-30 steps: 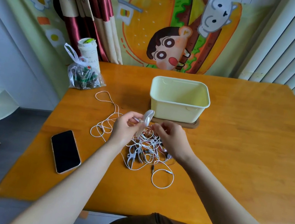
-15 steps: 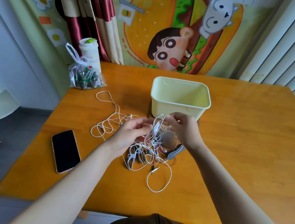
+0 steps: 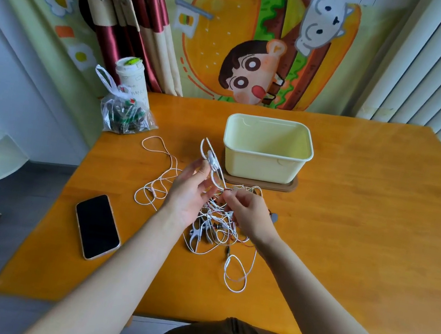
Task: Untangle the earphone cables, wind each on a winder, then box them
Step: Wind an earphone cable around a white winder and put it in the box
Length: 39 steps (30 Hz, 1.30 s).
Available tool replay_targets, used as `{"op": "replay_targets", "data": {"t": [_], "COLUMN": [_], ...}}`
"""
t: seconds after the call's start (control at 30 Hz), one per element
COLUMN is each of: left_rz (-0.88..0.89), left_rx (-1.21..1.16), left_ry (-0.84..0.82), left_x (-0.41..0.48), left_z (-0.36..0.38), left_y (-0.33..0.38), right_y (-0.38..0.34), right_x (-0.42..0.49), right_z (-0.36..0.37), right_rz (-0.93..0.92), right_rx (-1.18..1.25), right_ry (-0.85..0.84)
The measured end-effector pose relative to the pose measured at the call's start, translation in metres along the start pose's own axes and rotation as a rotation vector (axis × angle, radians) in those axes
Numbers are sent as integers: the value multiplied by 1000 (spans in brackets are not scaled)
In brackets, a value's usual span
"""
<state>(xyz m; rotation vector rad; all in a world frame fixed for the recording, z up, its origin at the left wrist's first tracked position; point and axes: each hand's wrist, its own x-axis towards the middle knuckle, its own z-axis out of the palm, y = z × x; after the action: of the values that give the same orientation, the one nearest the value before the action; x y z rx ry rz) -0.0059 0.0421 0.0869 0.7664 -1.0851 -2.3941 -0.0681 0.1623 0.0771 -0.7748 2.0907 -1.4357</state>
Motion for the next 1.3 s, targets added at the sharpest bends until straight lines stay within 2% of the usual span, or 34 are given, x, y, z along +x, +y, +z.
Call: {"op": "replay_targets", "data": {"t": [0.07, 0.17, 0.3, 0.4, 0.6, 0.77, 0.97, 1.17, 1.3], "left_rz": [44, 197, 395, 400, 293, 184, 82, 34, 19], "left_rx": [109, 424, 916, 998, 914, 828, 560, 144, 53], "left_ry": [99, 175, 133, 64, -176, -235, -313, -252, -146], "left_x": [1, 2, 5, 4, -5, -8, -14, -11, -8], "left_z": [-1, -9, -22, -30, -21, -24, -17, 0, 3], "left_y": [-1, -6, -9, -11, -11, -9, -5, 0, 0], "right_y": [0, -5, -13, -18, -15, -12, -12, -12, -6], "right_x": [-3, -6, -3, 5, 21, 27, 26, 14, 6], "right_z": [2, 1, -12, -28, -45, -48, -45, -22, -5], "right_rz": [-20, -74, -113, -143, -175, -168, -156, -77, -20], "right_rx": [-28, -85, -179, -241, -300, -287, -232, -14, 45], "right_ry": [1, -10, 22, 69, 118, 121, 113, 16, 17]}}
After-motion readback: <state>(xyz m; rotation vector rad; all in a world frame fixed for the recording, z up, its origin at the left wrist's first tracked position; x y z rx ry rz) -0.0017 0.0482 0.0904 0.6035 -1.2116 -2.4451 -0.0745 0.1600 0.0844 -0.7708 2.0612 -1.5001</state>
